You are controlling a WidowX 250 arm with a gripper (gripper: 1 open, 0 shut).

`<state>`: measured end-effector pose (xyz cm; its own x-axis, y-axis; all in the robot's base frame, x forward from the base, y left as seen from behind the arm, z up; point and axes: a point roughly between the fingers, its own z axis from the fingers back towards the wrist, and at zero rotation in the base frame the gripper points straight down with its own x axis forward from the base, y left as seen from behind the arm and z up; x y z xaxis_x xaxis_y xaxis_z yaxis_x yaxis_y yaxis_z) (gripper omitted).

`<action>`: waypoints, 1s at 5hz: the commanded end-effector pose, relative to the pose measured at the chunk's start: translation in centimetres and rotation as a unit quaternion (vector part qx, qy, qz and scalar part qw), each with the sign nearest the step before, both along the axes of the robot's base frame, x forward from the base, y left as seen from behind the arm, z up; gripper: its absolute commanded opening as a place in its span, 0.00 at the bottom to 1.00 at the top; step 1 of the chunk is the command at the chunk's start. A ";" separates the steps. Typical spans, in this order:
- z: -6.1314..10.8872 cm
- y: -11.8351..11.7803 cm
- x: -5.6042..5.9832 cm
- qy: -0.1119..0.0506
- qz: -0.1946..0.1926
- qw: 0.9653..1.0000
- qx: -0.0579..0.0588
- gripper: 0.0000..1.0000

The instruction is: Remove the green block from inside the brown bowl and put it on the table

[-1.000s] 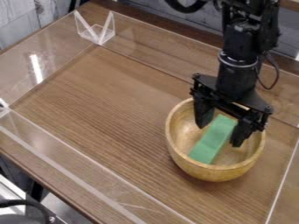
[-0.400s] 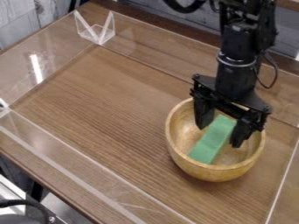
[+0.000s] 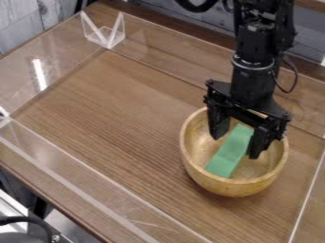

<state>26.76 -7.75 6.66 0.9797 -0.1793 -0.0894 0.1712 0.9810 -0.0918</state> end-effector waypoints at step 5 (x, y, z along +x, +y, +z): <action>0.9 0.0 0.8 -0.019 -0.002 1.000 -0.020 1.00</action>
<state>26.77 -7.84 6.58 0.9784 -0.1855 -0.0915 0.1740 0.9773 -0.1205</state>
